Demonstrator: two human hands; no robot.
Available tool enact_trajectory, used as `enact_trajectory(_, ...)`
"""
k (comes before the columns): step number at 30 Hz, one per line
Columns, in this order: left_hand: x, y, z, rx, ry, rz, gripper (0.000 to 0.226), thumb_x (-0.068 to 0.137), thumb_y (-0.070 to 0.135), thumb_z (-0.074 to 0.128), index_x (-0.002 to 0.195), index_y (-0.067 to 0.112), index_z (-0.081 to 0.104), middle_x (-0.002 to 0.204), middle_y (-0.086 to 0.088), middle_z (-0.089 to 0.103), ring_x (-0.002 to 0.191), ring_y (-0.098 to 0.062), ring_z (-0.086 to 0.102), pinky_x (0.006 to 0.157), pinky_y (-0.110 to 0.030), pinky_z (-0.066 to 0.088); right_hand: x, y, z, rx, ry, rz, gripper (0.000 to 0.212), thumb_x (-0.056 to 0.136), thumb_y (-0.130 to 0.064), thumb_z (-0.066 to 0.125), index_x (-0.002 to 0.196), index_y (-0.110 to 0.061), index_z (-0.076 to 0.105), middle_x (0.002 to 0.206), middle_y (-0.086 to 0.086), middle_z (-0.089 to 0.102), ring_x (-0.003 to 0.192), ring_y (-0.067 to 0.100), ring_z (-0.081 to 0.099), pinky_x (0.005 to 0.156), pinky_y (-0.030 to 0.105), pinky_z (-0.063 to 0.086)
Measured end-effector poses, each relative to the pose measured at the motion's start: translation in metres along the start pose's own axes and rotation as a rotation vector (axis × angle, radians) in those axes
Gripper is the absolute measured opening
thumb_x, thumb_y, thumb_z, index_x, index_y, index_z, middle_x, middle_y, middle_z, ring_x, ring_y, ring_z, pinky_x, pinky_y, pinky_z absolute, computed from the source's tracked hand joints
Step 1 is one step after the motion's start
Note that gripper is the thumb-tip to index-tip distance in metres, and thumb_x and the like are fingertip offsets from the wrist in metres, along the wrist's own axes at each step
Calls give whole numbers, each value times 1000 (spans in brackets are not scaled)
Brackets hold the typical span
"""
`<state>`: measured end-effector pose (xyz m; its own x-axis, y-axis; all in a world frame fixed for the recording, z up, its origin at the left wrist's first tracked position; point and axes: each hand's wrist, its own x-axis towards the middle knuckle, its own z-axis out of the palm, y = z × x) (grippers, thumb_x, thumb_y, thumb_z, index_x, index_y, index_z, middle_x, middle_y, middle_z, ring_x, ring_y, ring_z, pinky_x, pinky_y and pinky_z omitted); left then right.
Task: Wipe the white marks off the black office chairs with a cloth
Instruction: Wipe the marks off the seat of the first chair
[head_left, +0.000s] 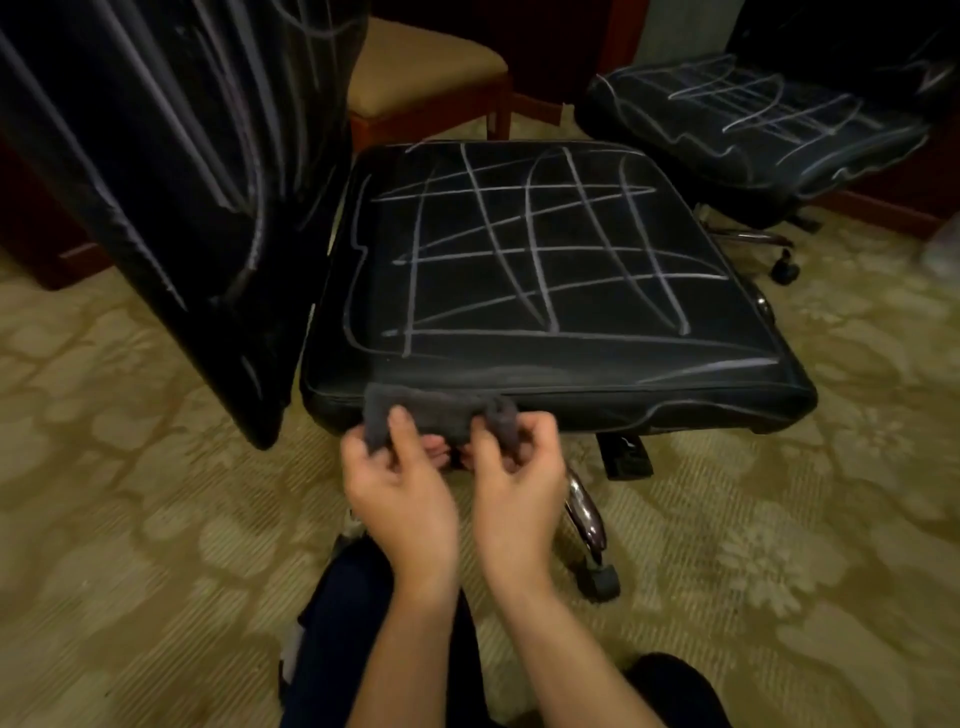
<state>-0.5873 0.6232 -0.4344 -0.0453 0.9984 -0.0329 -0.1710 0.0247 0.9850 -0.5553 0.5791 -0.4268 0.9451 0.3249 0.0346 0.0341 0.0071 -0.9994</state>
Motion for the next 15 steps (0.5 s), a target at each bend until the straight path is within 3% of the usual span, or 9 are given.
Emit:
enact_trajectory(3, 16, 3, -2, 12, 74, 7, 21, 101, 28, 57, 112, 11, 55, 83, -10, 69, 67, -11, 68, 61, -20, 54, -2, 0, 13, 65, -39, 75, 10, 89, -11, 71, 90, -13, 61, 78, 3, 72, 72, 10, 71, 69, 37, 60)
enact_trajectory(7, -9, 7, 26, 52, -2, 10, 8, 100, 24, 60, 102, 20, 54, 82, -3, 70, 67, -8, 69, 62, -23, 56, 11, -4, -14, 91, 72, 70, 11, 89, -11, 70, 89, -17, 61, 79, 4, 72, 74, 14, 72, 72, 45, 60)
enact_trajectory(9, -34, 2, 41, 79, -75, 8, 7, 98, 24, 61, 100, 24, 54, 78, -1, 71, 68, -10, 70, 63, -29, 58, 17, -5, -41, 80, 133, 67, 12, 90, -10, 69, 90, -18, 61, 83, 1, 73, 76, 12, 72, 72, 41, 61)
enact_trajectory(12, -55, -2, 49, 102, -229, 8, 8, 97, 24, 62, 97, 28, 54, 77, -2, 72, 68, -10, 71, 60, -25, 56, 18, -9, -70, 53, 230, 46, 10, 92, -10, 66, 94, -17, 60, 84, -2, 72, 79, 8, 71, 72, 35, 61)
enact_trajectory(15, -41, 5, 40, 81, -266, -19, 10, 98, 23, 61, 104, 15, 58, 70, -1, 72, 65, -10, 70, 59, -21, 55, 17, -10, -59, 32, 226, 0, 12, 92, -8, 65, 94, -17, 58, 84, -5, 71, 78, 5, 70, 68, 28, 59)
